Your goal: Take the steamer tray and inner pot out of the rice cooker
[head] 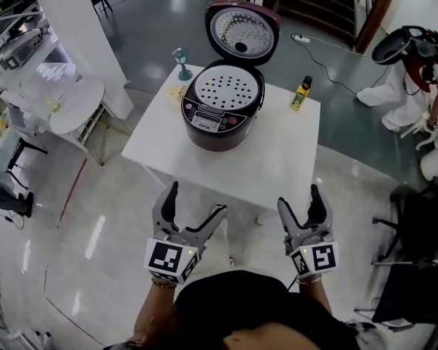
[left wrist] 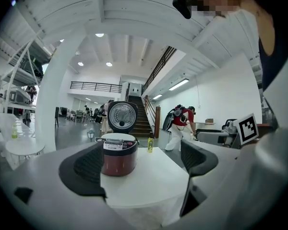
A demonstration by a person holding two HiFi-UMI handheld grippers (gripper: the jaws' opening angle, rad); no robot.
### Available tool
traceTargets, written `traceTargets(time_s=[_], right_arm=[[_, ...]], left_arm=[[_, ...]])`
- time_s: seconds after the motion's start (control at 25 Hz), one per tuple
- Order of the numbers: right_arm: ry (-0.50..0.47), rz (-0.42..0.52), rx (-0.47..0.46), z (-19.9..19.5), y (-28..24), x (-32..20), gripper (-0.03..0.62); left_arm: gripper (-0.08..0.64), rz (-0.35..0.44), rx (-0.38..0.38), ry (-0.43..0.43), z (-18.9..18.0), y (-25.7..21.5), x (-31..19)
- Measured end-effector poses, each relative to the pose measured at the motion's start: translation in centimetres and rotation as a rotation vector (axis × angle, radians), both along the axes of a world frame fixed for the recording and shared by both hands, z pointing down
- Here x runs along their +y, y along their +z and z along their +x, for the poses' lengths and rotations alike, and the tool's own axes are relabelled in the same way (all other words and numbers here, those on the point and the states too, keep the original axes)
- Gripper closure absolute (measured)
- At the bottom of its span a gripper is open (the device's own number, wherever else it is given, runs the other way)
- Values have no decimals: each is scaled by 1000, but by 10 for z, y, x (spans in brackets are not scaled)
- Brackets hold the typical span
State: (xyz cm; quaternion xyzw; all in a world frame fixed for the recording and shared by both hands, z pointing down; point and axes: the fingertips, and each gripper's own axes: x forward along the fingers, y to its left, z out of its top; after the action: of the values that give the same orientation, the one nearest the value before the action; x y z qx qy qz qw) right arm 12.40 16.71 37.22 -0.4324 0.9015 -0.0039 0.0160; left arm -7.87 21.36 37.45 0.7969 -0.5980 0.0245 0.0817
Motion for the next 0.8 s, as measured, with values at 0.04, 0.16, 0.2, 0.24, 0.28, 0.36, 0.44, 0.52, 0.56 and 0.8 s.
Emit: traceTargets(time_s=[0.04,0.16,0.2,0.24,0.28,0.36,0.44,0.52,0.56,0.8], right_arm=[[-4,-6,-3,-3,0,-9,236],[-7,-11,-7,-12,-1,-34,236],[-7,-8,-5,-15,-2,-42,236],[-5,-7,-4,-18,-2,-50,236],[-1,-8,-5,-21,-3,-58,236],[7,-12,-5,-25,-4,-73,236],[8,-19,3,-30,-4,-90,236],[5,-27,12,-36,-4,-107,236],[5,-30,15,-40,-4,-115,236],[-1,-17,58,-69,-7,-160,236]], left_arm=[[86,-1,8,1,-3,-2,-9],[86,-14,-2,4,-11,0,-33],[86,-22,-10,6,-14,4,-41],[86,-31,-12,9,-17,8,-49],[86,-38,-6,10,-21,10,-57],[86,-44,16,19,-26,10,-74],[86,-42,0,40,-27,6,-92],[86,-42,-59,55,-26,5,-105],[86,-44,-82,58,-28,5,-112],[86,-60,-50,55,-55,0,-163]])
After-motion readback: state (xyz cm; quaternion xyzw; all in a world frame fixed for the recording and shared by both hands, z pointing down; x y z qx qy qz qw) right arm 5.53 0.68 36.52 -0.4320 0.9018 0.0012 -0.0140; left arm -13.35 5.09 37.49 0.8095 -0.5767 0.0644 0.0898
